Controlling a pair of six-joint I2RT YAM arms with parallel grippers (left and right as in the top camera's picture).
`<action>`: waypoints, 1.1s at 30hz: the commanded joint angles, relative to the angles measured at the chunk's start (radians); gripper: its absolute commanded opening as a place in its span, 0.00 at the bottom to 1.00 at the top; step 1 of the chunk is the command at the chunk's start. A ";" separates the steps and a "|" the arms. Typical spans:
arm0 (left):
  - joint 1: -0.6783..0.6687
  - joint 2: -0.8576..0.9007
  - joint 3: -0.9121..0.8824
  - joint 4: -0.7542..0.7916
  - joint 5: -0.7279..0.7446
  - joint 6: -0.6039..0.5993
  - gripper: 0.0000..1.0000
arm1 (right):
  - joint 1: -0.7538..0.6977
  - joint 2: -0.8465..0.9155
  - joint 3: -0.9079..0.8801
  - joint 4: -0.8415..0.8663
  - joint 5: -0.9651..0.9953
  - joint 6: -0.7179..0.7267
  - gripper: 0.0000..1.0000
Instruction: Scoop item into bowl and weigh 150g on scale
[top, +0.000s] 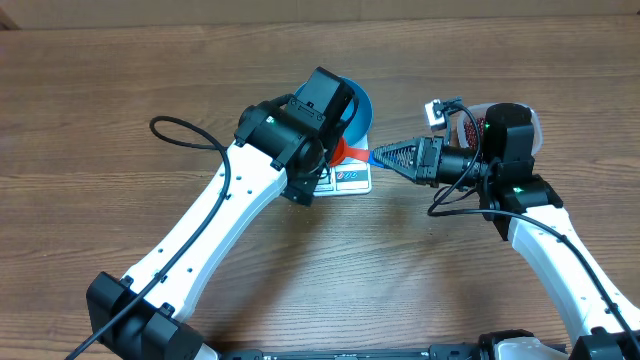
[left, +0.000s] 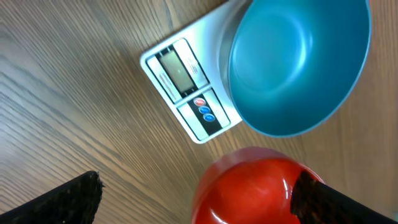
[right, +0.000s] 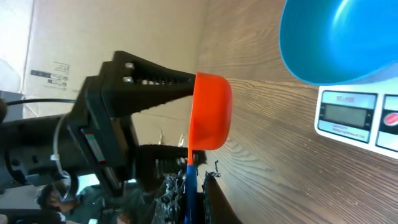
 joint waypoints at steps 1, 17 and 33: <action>0.023 -0.013 0.017 -0.021 -0.069 0.074 1.00 | 0.000 -0.007 0.016 -0.038 0.049 -0.049 0.04; 0.208 -0.016 0.017 0.058 -0.063 0.859 1.00 | 0.000 -0.266 0.017 -0.327 0.510 -0.172 0.04; 0.172 -0.011 0.017 0.140 0.053 1.260 0.04 | 0.000 -0.530 0.018 -0.594 1.042 -0.122 0.04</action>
